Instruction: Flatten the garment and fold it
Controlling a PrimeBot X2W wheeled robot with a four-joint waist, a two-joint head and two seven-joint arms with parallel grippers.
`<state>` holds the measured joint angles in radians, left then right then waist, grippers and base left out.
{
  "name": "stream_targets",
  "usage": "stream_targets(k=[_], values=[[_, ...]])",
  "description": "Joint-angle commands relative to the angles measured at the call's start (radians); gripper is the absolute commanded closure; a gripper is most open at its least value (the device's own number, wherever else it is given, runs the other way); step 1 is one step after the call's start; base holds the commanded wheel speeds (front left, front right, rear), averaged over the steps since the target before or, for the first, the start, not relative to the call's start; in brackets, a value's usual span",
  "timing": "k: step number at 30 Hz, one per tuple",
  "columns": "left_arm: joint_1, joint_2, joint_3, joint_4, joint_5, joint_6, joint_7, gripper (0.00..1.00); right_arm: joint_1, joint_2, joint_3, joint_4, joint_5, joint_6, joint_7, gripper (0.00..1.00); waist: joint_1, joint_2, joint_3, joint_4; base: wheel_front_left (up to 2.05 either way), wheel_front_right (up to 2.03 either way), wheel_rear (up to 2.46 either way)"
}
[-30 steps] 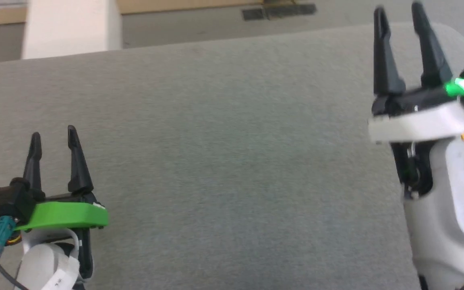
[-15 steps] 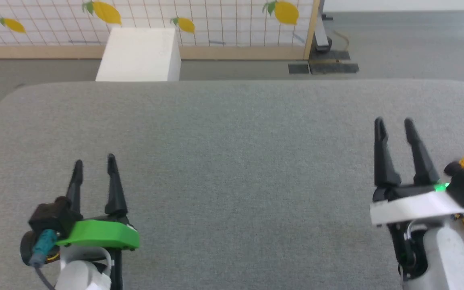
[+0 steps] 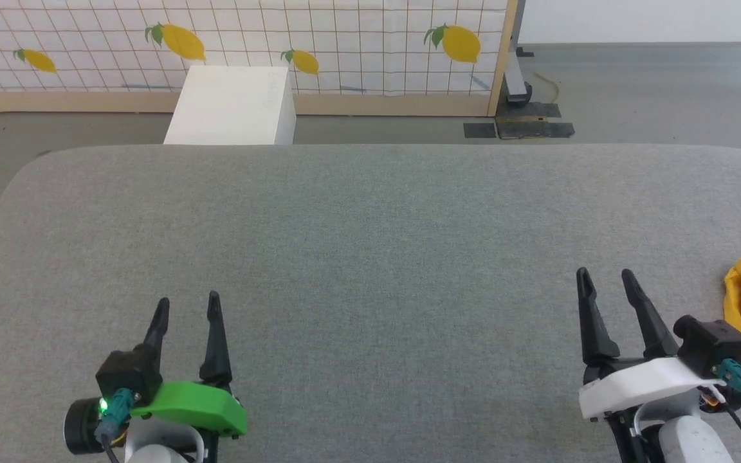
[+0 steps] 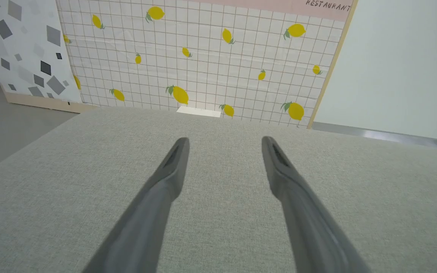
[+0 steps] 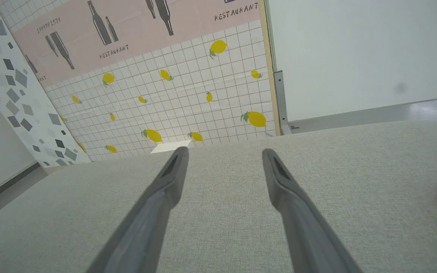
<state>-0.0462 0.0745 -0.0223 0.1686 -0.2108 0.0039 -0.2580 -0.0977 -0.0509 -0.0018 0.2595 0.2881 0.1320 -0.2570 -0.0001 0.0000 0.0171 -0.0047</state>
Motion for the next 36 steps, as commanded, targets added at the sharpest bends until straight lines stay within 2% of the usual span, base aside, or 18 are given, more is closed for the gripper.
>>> stream_targets(k=[1,3,4,36], values=[[0.010,-0.003,0.001,0.008,0.002,-0.001,-0.004,0.00,0.010,0.001,0.003,0.004,-0.003,-0.001,-0.005,0.00,0.0001,0.0000,0.000,-0.002,0.00,0.00,0.00],[0.005,-0.003,0.002,0.015,0.003,-0.004,-0.004,0.00,0.008,0.001,0.002,0.004,0.001,-0.001,-0.005,0.00,0.0001,0.0000,0.001,-0.003,0.00,0.00,0.00],[0.000,-0.002,0.000,0.015,-0.001,-0.003,0.000,1.00,0.000,0.000,0.001,0.004,0.002,0.000,0.000,1.00,0.0001,0.0000,0.001,-0.003,0.00,0.00,0.00],[0.010,-0.007,0.005,-0.026,0.047,-0.003,0.059,1.00,0.022,0.000,0.001,-0.056,-0.064,0.000,0.059,1.00,0.0001,0.0000,-0.003,-0.001,0.00,0.00,0.00]])
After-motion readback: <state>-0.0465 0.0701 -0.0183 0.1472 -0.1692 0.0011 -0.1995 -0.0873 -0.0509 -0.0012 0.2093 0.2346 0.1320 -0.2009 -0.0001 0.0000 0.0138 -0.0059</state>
